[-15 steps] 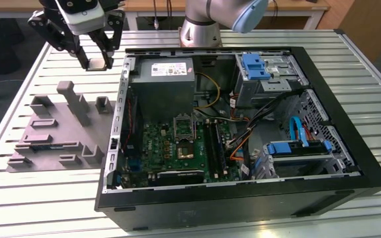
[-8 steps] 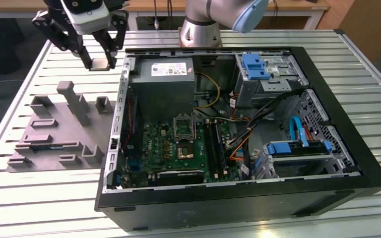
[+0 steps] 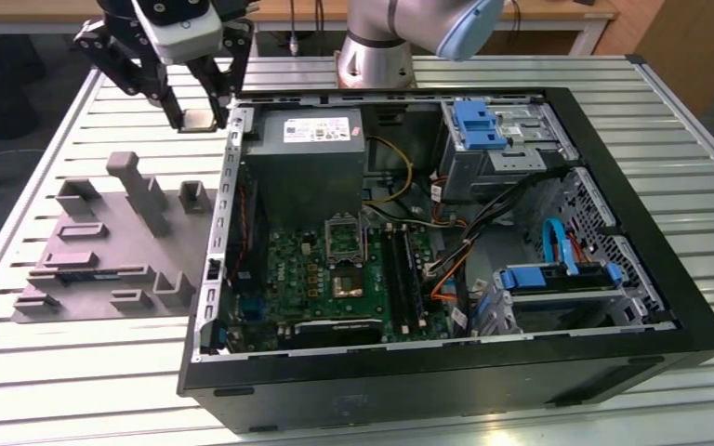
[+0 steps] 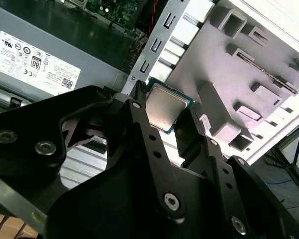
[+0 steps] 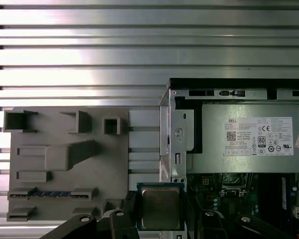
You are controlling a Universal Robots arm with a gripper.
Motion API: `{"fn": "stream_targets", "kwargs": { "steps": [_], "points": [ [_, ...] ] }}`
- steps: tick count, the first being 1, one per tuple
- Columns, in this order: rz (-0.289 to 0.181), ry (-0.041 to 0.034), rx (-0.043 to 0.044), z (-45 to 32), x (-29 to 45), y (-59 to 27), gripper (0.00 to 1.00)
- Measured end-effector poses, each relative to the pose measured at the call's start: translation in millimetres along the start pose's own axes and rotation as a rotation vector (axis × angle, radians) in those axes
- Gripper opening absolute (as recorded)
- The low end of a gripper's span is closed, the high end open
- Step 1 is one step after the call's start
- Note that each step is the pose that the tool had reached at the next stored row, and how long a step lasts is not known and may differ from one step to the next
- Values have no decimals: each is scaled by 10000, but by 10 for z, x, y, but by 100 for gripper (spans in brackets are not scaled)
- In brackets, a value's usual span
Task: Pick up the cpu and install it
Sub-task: 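Pick up the cpu and move it towards the insertion slot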
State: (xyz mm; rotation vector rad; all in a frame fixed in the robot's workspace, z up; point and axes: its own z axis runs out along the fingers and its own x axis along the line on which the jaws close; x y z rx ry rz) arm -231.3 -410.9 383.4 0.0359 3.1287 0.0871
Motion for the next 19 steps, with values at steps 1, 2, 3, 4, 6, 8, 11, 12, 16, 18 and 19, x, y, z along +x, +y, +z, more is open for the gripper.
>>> {"fn": "stream_targets", "kwargs": {
  "steps": [1,2,3,4,6,8,11,12,16,18,19],
  "points": [
    [0,0,0,0,-8,0,47],
    [1,0,0,0,-15,1,47],
    [0,0,0,0,-21,1,47],
    [0,0,0,0,-26,1,47],
    [0,0,0,1,-34,1,47],
    [0,0,0,1,-42,1,47],
    [0,0,1,1,-53,1,47],
    [0,0,0,1,-61,2,47],
    [0,0,0,2,-89,2,47],
    [0,0,0,2,-106,2,47],
    [0,1,0,2,-115,3,47]
  ]
}}
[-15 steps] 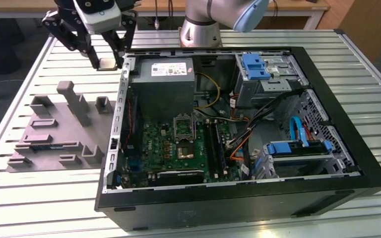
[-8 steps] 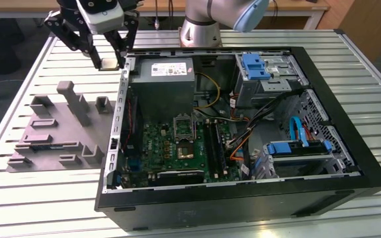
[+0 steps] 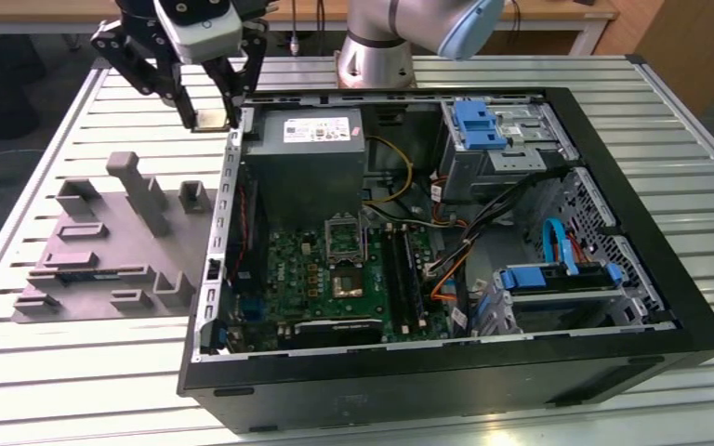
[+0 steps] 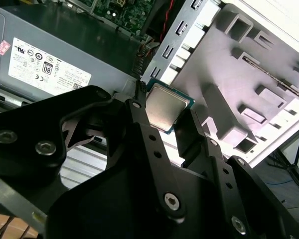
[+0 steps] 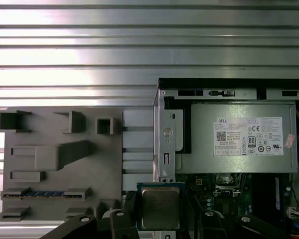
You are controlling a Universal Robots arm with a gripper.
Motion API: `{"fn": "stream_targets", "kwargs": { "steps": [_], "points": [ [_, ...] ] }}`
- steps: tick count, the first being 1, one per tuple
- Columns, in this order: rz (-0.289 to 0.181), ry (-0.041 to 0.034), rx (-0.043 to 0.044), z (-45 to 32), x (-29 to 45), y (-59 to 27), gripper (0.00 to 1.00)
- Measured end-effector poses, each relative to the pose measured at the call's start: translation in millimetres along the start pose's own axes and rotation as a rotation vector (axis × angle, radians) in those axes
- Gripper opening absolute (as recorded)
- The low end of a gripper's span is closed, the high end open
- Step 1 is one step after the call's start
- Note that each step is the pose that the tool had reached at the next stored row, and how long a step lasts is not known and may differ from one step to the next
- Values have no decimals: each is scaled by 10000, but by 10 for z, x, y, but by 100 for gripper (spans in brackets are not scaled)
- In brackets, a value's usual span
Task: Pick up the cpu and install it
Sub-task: 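Pick up the cpu and move it towards the insertion slot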
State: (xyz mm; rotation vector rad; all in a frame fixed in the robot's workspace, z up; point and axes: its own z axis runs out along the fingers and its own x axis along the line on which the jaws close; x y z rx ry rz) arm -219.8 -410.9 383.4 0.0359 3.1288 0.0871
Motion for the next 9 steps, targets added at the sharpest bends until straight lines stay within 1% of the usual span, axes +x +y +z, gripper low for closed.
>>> {"fn": "stream_targets", "kwargs": {
  "steps": [9],
  "points": [
    [-1,0,0,0,-13,-4,47]
  ]
}}
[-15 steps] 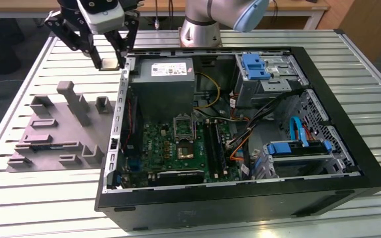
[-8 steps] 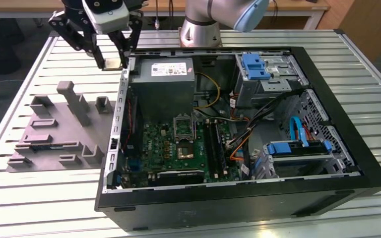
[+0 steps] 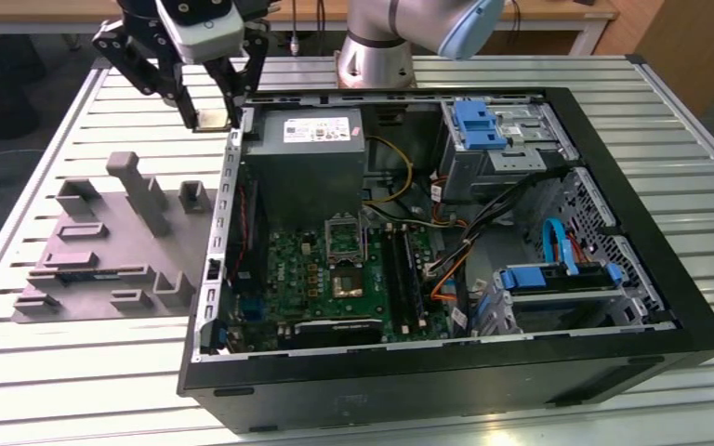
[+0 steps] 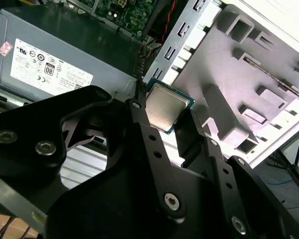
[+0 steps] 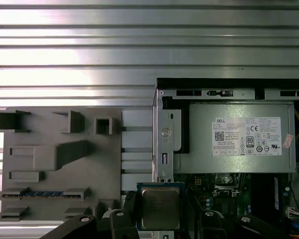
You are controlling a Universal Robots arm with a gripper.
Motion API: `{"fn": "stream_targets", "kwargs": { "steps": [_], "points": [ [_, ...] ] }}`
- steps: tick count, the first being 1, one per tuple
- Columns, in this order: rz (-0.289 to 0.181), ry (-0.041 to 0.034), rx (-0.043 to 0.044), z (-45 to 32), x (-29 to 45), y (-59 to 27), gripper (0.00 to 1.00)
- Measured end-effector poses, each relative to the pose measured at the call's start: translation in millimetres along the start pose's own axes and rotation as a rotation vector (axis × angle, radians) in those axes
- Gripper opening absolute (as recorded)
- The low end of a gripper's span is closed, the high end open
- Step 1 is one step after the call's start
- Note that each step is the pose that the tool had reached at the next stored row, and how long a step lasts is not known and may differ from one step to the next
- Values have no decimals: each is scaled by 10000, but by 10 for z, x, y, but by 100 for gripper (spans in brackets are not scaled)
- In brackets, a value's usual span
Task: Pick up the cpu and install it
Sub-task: 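Pick up the cpu and move it towards the insertion slot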
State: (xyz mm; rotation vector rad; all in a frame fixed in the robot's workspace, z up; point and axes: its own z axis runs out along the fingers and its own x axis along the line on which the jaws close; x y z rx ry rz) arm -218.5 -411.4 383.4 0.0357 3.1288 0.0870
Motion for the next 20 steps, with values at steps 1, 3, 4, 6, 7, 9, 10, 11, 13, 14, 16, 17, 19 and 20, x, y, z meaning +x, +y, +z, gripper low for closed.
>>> {"fn": "stream_targets", "kwargs": {
  "steps": [1,3,4,6,7,9,10,11,13,14,16,17,19,20],
  "points": [
    [0,-1,5,0,-1,-8,47],
    [1,-1,24,-1,0,-35,47],
    [1,-1,29,-2,-1,-50,47],
    [1,-2,32,-2,-11,-65,47],
    [1,-1,33,-1,-26,-66,47],
    [1,-2,33,0,-80,-66,47],
    [1,-1,33,1,-111,-66,47],
    [1,-1,33,1,-145,-65,47],
    [1,-2,32,3,-212,-64,47],
    [1,-2,32,4,-247,-63,47],
    [1,-2,32,6,-316,-62,47],
    [1,-1,33,6,-346,-62,47],
    [1,-1,32,8,-395,-61,47],
    [1,-2,32,9,-416,-61,47]
  ]
}}
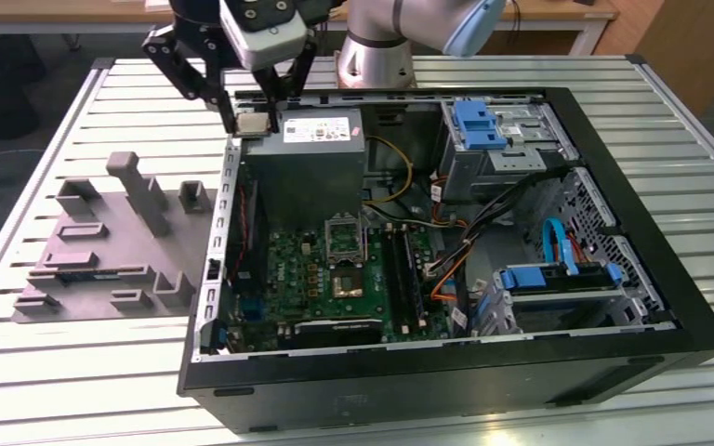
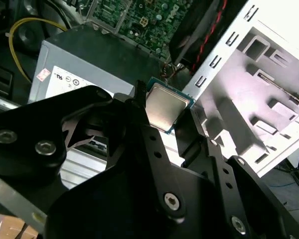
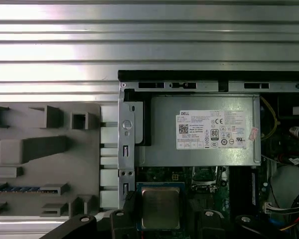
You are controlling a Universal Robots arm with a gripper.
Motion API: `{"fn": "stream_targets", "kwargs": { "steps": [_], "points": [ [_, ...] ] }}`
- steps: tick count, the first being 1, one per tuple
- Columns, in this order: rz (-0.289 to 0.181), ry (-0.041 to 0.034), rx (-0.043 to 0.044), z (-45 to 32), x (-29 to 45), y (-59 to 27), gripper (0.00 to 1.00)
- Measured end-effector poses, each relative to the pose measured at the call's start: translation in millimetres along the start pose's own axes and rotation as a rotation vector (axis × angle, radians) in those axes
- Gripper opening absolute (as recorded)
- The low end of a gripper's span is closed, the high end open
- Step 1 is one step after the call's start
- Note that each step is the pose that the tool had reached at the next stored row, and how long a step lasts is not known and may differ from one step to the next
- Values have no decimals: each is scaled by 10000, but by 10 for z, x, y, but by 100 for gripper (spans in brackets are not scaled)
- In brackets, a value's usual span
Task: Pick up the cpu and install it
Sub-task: 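Pick up the cpu and move it towards the insertion slot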
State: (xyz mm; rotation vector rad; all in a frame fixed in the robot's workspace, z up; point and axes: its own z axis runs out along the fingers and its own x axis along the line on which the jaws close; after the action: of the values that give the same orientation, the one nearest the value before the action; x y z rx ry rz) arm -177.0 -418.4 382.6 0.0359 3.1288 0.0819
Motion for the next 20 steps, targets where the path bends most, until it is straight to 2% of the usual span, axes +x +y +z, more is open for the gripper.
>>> {"fn": "stream_targets", "kwargs": {
  "steps": [9,20],
  "points": [
    [0,0,0,2,-120,3,47],
    [0,1,0,2,-132,3,47]
  ]
}}
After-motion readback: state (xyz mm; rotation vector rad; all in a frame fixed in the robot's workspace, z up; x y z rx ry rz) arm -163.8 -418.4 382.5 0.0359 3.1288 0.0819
